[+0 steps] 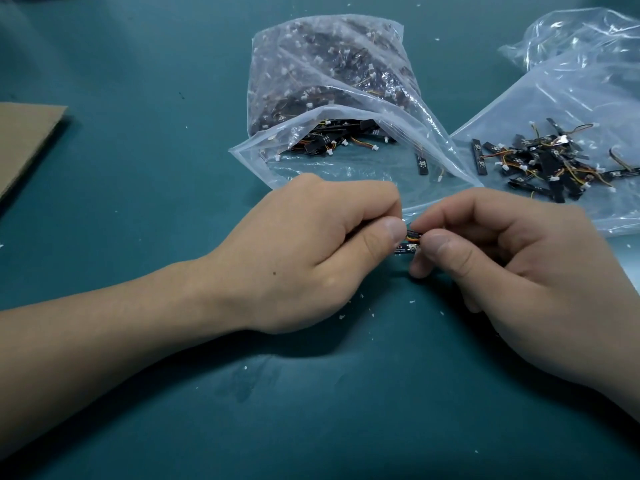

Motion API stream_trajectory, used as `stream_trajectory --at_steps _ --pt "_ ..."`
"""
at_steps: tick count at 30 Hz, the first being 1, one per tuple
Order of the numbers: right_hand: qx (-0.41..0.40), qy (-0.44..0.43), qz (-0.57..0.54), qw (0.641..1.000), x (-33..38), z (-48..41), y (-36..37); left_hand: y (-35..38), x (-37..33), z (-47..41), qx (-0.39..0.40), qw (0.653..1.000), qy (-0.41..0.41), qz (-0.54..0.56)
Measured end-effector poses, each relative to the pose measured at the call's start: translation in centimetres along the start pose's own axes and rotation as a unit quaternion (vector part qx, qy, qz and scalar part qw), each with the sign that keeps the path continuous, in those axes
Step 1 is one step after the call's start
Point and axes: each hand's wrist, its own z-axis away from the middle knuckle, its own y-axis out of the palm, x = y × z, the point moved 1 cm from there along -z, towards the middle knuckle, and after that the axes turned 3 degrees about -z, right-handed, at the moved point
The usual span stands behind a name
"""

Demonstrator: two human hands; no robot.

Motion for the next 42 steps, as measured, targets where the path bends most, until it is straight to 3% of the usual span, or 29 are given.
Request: stream_trajectory --at_steps 15,20,27,35,42 --pt "0.02 -0.034 0.047 0.998 0.1 0.1 -0.1 0.1 -0.2 -0.1 0.005 1.0 0.0 0.0" --pt "0.003 -0.029 0.011 1.0 0.3 0.3 -0.1 0.0 -0.1 -0.2 -0.008 1.0 -0.005 0.025" --pt "0.016 -0.066 0.106 0.992 0.9 0.1 -0.1 0.2 0.0 -0.5 -0.006 0.997 -0.008 0.075" --pt "-0.032 -0.047 0.042 0.997 0.8 0.2 0.1 0.0 0.4 -0.6 -0.004 0.984 0.049 0.173" --pt "-0.065 -0.051 0.111 0.99 1.3 0.3 0.2 0.4 0.6 -0.1 -0.027 0.985 0.027 0.169"
